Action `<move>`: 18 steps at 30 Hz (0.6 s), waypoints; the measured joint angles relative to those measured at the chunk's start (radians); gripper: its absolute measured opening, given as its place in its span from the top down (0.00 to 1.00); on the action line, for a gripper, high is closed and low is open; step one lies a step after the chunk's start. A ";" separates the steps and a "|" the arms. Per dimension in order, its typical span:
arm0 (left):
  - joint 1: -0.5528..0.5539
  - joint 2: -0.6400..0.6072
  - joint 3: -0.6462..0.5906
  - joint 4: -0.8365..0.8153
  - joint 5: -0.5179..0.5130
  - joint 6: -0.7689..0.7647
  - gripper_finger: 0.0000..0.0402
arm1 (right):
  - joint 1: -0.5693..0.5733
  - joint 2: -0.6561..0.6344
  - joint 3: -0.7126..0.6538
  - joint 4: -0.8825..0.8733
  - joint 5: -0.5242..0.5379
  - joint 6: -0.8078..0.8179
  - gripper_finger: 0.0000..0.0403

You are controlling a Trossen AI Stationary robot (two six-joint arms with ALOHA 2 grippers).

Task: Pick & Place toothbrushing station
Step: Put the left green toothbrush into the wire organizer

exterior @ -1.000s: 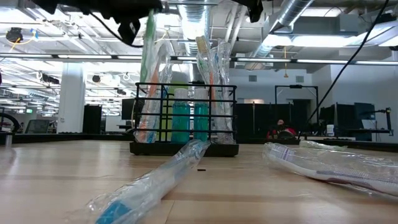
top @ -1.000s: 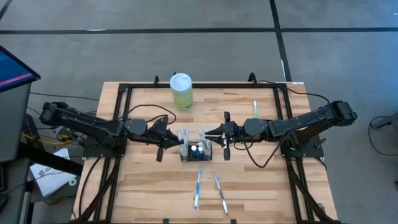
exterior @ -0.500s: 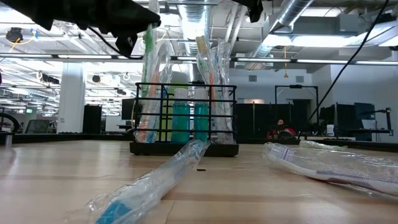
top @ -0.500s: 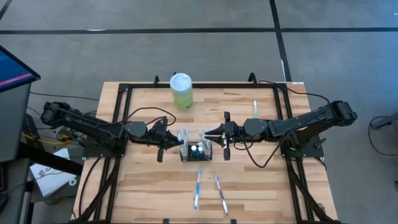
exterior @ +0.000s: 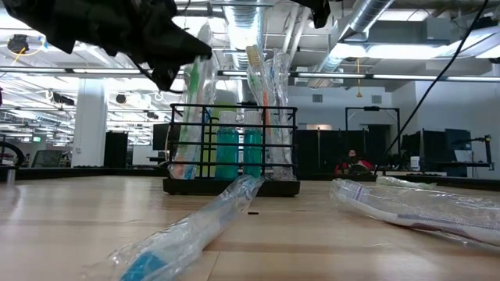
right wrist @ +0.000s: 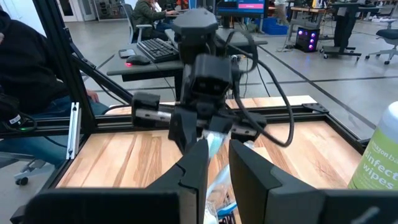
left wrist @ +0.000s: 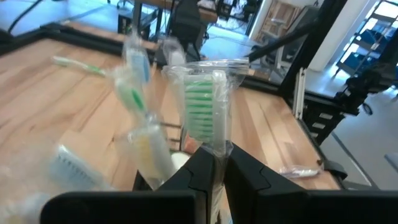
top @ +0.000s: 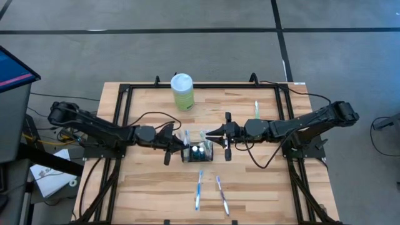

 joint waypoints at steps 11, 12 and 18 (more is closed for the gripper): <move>-0.015 0.051 0.002 0.017 -0.002 -0.025 0.95 | 0.000 0.000 0.000 -0.011 0.000 0.000 0.86; -0.018 0.051 0.002 0.016 -0.002 -0.024 0.95 | 0.000 0.000 0.000 -0.012 0.000 0.000 0.86; -0.032 0.051 0.002 0.012 -0.024 -0.022 0.96 | 0.000 0.000 0.000 -0.026 0.000 0.000 0.86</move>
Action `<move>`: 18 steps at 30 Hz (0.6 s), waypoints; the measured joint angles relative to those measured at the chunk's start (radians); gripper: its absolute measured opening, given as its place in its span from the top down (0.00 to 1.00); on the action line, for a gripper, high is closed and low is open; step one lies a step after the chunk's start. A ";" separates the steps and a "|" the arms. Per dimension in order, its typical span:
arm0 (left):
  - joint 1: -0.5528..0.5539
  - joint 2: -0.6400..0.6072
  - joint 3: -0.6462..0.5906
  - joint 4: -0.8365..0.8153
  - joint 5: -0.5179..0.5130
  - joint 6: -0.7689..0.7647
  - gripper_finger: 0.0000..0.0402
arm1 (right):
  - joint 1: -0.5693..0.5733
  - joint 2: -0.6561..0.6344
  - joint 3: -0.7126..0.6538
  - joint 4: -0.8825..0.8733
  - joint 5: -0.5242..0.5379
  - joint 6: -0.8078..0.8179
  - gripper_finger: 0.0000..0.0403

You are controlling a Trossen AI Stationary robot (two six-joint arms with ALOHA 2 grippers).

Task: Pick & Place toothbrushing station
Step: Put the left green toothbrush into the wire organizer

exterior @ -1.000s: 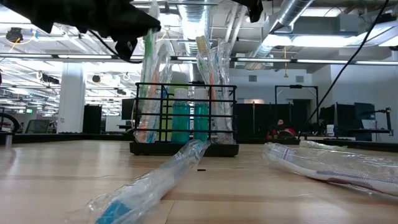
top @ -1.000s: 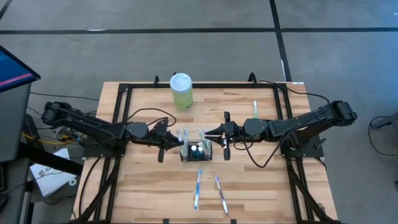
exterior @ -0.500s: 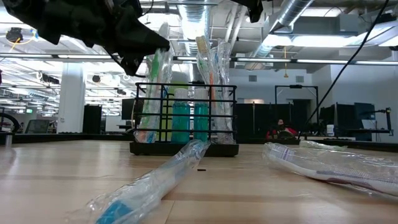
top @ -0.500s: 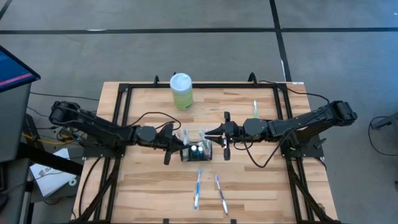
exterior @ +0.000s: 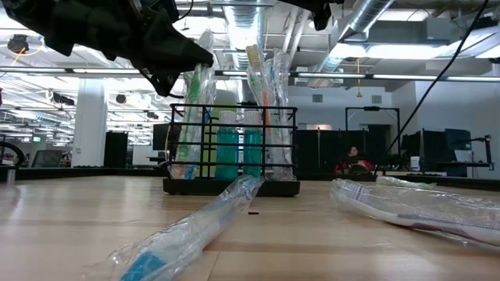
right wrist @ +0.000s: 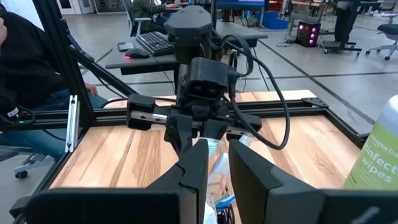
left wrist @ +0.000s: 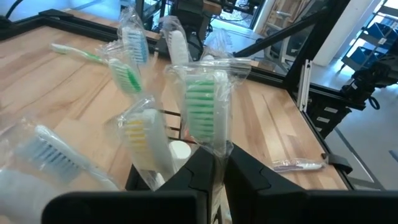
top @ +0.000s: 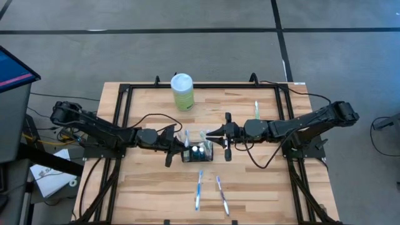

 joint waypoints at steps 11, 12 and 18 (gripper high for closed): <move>0.000 0.055 0.000 0.009 -0.005 -0.031 0.96 | 0.000 0.000 0.000 -0.004 0.000 0.000 0.86; 0.000 0.059 0.000 0.014 -0.005 -0.029 0.96 | 0.000 0.000 0.000 -0.004 0.000 0.000 0.86; 0.000 0.039 -0.003 0.034 0.003 -0.027 0.90 | 0.000 0.000 0.000 -0.008 0.000 0.000 0.86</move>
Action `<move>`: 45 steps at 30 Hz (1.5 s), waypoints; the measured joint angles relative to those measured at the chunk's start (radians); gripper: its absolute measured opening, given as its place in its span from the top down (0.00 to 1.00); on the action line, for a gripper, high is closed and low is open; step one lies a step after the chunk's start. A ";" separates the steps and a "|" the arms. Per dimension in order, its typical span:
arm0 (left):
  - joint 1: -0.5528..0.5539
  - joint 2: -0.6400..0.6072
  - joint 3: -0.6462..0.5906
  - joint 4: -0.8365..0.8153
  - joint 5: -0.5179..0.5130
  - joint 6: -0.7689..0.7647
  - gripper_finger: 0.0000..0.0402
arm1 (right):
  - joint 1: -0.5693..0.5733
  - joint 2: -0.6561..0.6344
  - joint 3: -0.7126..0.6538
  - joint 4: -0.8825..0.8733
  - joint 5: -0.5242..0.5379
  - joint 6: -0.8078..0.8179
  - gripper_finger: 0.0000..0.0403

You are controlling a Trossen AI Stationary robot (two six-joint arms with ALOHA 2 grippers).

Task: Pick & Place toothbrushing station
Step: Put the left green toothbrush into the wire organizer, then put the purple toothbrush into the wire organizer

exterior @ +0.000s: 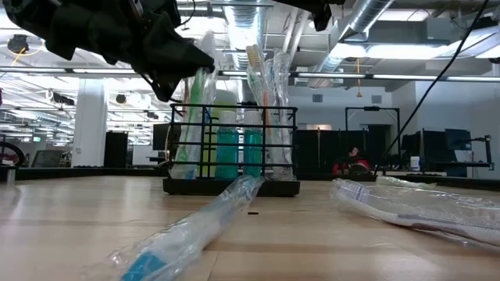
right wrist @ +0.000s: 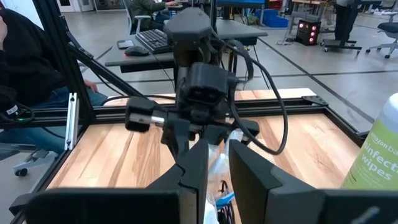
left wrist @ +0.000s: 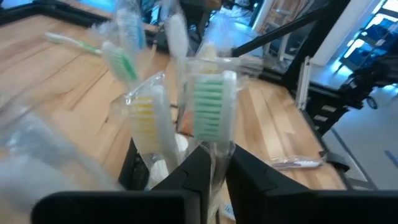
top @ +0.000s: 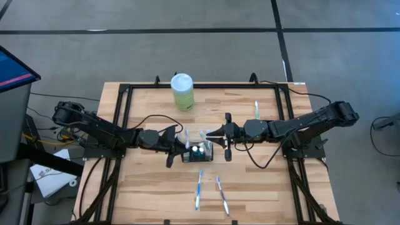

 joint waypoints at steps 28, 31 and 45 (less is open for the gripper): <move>-0.021 -0.197 0.001 -0.105 -0.075 0.020 0.58 | 0.002 0.000 0.000 -0.030 -0.015 0.019 0.86; -0.033 -0.240 0.001 -0.106 -0.076 0.026 0.59 | 0.002 0.000 0.000 -0.072 -0.088 0.081 0.86; -0.102 -0.265 0.001 -0.096 -0.073 0.029 0.63 | 0.231 0.136 0.001 -0.335 -0.164 0.598 0.86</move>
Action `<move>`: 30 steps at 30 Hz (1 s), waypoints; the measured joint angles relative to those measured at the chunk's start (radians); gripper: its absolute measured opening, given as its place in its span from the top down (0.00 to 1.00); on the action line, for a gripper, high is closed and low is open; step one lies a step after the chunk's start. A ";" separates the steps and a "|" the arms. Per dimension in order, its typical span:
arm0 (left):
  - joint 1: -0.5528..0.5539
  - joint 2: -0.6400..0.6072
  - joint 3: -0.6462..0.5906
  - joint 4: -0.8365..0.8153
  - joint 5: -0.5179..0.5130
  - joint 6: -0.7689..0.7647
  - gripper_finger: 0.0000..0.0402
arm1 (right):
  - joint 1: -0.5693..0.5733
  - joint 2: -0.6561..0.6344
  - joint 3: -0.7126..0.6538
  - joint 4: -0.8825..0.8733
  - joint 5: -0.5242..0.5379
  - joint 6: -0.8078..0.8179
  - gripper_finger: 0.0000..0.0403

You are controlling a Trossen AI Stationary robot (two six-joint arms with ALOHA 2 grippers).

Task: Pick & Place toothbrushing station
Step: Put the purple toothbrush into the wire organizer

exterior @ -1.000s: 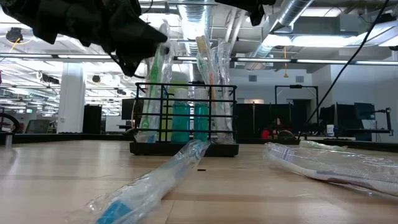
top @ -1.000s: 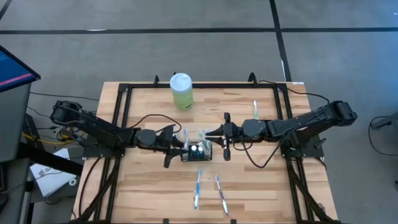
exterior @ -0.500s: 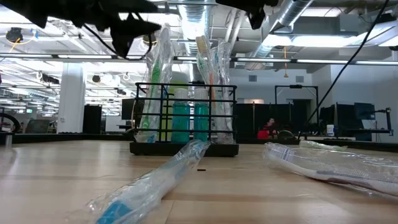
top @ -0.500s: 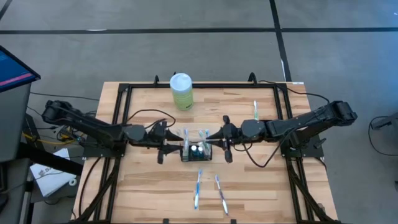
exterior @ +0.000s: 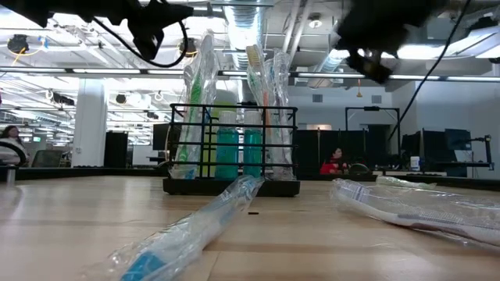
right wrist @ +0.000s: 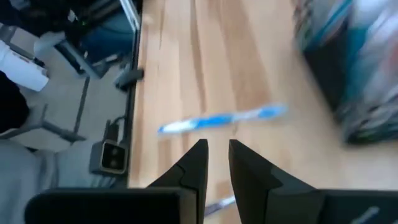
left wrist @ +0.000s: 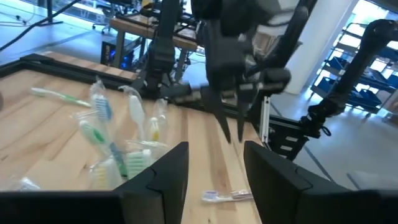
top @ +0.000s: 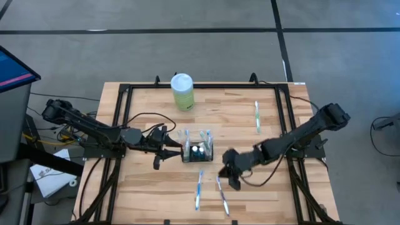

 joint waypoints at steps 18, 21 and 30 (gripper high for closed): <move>-0.011 -0.004 0.000 0.022 0.001 -0.002 0.63 | 0.079 0.282 0.047 -0.085 -0.047 0.364 0.82; -0.011 -0.004 0.000 0.033 0.001 -0.002 0.63 | 0.079 0.281 0.051 -0.075 -0.039 0.368 0.77; -0.015 -0.003 0.000 0.035 -0.002 -0.002 0.63 | 0.083 0.315 0.051 -0.040 0.000 0.367 0.70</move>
